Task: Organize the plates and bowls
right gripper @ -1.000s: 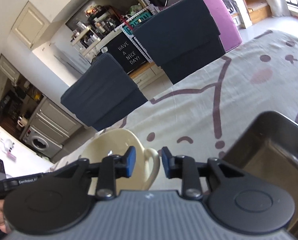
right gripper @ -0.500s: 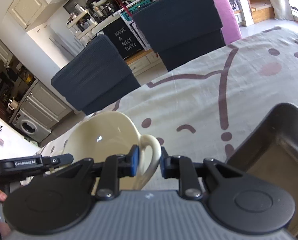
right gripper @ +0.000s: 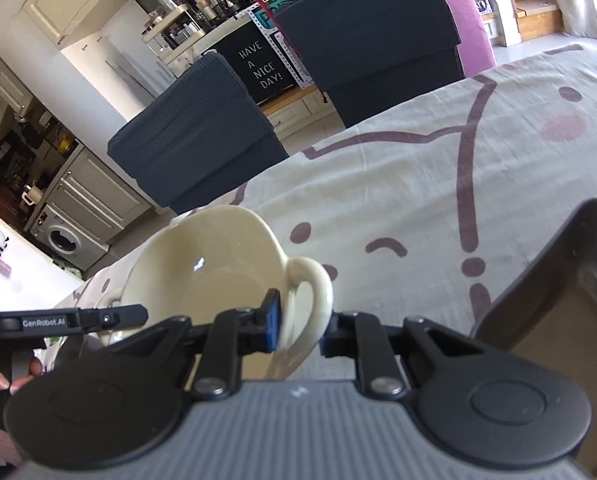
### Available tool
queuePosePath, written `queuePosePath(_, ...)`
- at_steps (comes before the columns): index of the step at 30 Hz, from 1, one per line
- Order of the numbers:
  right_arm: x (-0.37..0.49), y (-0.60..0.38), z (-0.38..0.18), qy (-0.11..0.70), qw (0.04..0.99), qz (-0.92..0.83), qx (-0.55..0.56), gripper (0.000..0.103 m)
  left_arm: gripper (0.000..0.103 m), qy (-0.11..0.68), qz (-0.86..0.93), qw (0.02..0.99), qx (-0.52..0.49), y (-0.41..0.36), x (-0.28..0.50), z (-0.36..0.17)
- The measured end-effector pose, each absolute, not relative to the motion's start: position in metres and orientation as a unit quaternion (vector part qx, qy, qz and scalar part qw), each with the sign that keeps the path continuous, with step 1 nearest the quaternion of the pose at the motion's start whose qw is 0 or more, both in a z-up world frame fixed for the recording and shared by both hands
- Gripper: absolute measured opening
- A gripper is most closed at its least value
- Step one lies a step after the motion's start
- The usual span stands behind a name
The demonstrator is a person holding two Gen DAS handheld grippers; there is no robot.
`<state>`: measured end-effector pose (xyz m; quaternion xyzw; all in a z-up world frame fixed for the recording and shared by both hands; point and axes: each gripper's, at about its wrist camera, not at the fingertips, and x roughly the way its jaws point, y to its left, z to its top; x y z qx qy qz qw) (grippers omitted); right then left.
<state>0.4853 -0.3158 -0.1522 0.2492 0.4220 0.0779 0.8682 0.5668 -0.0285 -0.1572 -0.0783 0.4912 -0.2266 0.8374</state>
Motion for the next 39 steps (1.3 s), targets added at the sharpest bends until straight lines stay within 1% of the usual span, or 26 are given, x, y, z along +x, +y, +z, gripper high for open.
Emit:
queuePosePath(4,0.484,-0.308,-0.151,0.417,0.877,0.072,0.229,0.023,0.022,0.475,-0.227,0.846,-0.08,-0.028,0.56,-0.158)
queuePosePath(10,0.481,-0.309,-0.15,0.415,0.879,0.073,0.223,0.023,0.022,0.478,-0.218,0.846,-0.093,-0.029,0.552,-0.157)
queuePosePath(16,0.472,-0.308,-0.137,0.409,0.883,0.079,0.217,0.022,0.021,0.472,-0.207,0.851,-0.107,-0.023,0.535,-0.141)
queuePosePath(21,0.458,-0.303,-0.111,0.4,0.887,0.092,0.212,0.022,0.021,0.458,-0.199,0.86,-0.108,-0.015,0.512,-0.11)
queuePosePath(29,0.418,-0.289,-0.058,0.383,0.892,0.12,0.206,0.022,0.021,0.43,-0.183,0.878,-0.108,0.007,0.45,-0.051)
queuePosePath(35,0.376,-0.272,-0.024,0.369,0.897,0.138,0.201,0.022,0.021,0.416,-0.174,0.886,-0.107,0.027,0.399,-0.018)
queuePosePath(39,0.346,-0.259,-0.009,0.36,0.899,0.151,0.196,0.022,0.021,0.41,-0.169,0.889,-0.115,0.043,0.364,-0.005)
